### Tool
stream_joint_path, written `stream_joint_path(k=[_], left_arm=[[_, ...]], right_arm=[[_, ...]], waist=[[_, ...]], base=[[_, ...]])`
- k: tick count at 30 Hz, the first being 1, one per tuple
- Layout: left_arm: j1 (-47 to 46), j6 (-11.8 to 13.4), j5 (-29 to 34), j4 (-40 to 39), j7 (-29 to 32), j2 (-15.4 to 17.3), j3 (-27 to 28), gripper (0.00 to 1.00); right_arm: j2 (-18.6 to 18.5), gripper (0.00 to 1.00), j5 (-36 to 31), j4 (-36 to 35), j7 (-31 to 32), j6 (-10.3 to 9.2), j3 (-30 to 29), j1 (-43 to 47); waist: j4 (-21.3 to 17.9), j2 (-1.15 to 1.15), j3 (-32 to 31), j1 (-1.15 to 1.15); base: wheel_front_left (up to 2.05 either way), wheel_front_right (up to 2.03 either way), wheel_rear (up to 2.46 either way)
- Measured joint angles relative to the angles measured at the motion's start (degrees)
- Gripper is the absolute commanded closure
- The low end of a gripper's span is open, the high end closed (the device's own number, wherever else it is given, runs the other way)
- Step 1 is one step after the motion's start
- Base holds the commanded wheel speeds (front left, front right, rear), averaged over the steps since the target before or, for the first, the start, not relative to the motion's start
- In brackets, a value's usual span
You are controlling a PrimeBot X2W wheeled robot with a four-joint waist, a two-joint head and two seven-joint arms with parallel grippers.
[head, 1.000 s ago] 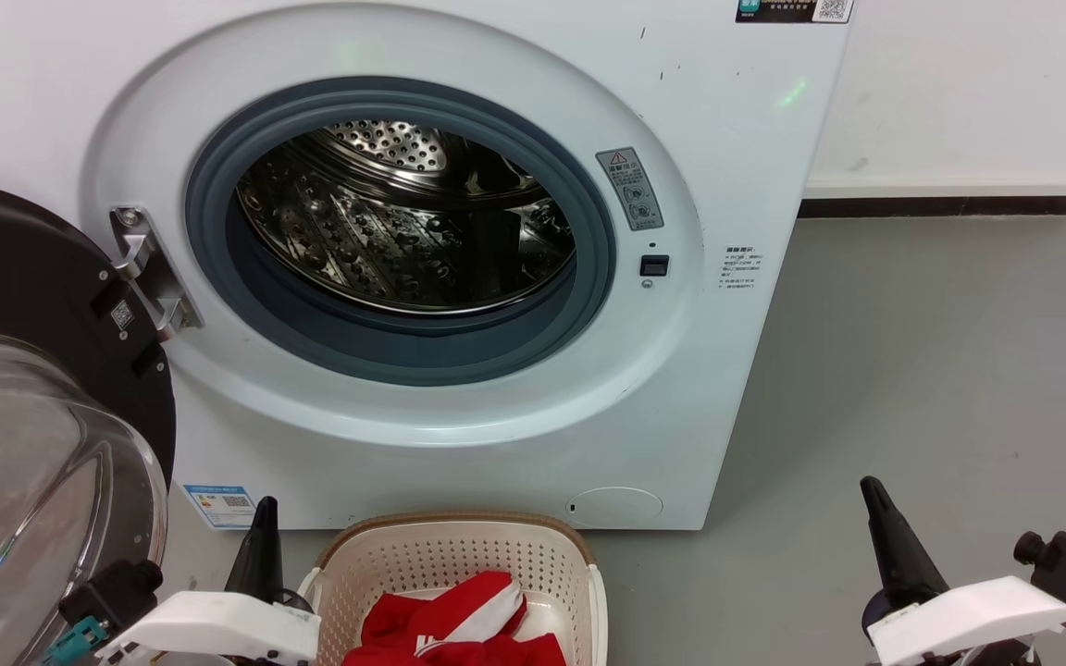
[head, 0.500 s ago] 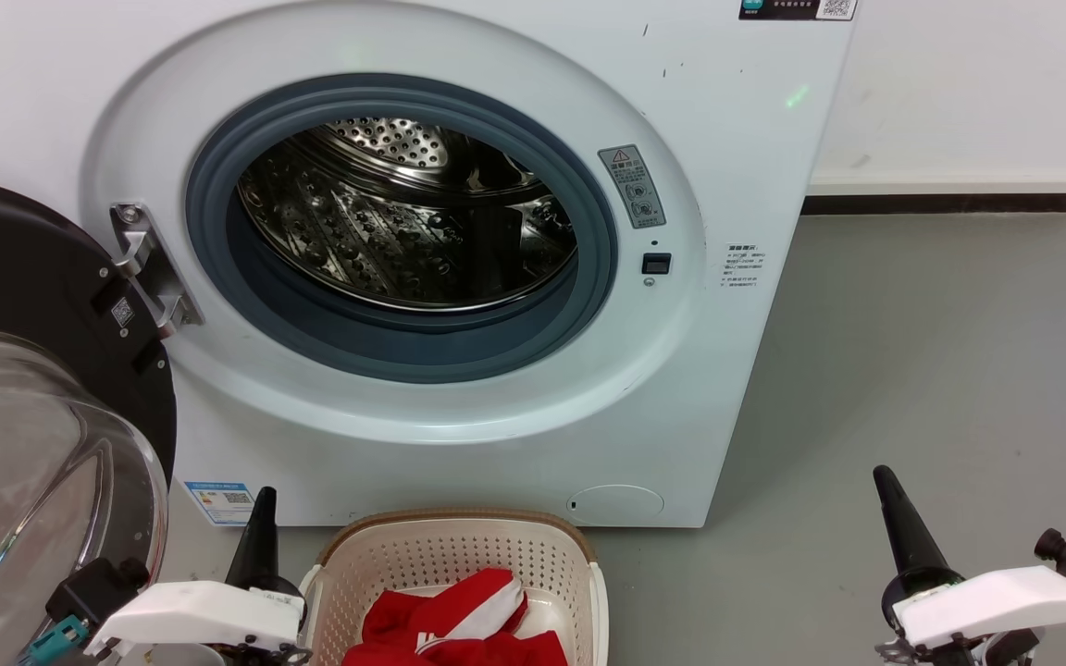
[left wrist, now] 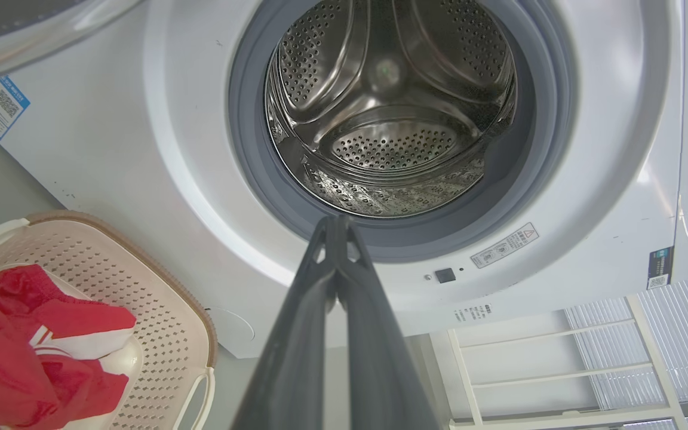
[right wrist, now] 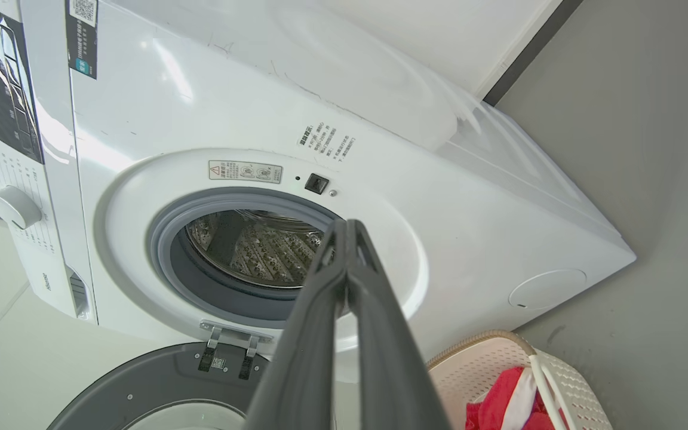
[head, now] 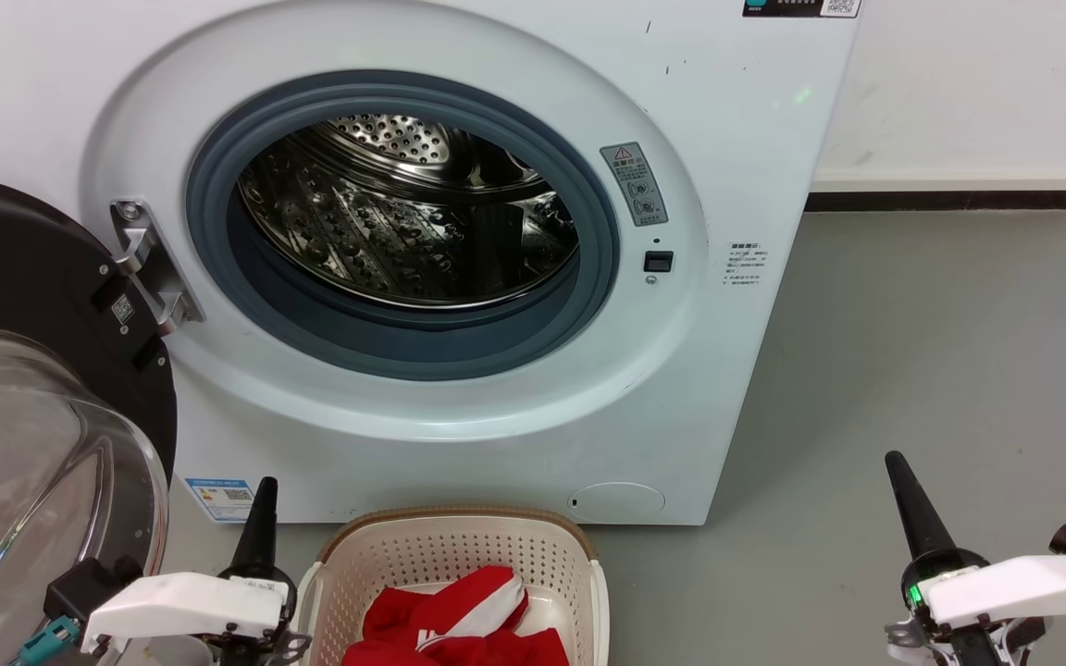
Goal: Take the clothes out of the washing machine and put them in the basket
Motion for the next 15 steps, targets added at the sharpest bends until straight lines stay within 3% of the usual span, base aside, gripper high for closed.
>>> stream_joint_path(k=[15], left_arm=[[-1.19, -1.04, -9.75, 0.42, 2.34, -0.49, 1.08, 1.00]], right_arm=[[0.00, 1.00, 10.09, 0.88, 1.55, 0.00, -1.53, -1.50]], waist=[[0.16, 0.00, 0.35, 0.00]], base=[[0.00, 0.00, 0.00]])
